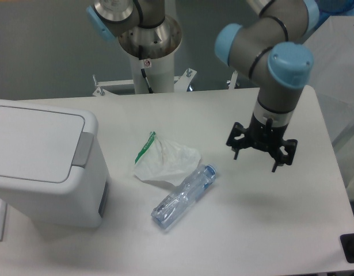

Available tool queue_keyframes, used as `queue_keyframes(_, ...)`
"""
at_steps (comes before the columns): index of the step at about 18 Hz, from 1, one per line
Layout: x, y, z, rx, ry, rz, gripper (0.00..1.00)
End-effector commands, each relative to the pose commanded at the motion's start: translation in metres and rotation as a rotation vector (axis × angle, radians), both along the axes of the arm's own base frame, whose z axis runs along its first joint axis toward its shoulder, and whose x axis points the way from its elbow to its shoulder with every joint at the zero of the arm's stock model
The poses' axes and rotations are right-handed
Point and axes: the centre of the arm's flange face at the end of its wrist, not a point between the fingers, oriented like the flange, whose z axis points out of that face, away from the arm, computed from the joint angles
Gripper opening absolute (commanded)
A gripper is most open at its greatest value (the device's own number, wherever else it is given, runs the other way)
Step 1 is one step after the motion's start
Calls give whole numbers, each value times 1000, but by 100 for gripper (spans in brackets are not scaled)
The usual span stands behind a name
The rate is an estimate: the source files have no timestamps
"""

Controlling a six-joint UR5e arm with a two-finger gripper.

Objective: Open the trash can
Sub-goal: 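Move the gripper over to the white trash can's lid edge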

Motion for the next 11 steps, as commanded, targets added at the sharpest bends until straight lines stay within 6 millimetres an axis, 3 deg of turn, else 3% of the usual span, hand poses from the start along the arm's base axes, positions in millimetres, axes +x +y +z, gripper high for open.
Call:
queue_keyframes(2, 23, 22, 6, 37, -42, 37, 100)
queue_keyframes(7, 74, 59, 44, 115, -109, 165, 100)
queue_keyframes(11, 111, 74, 76, 177, -147, 187, 100)
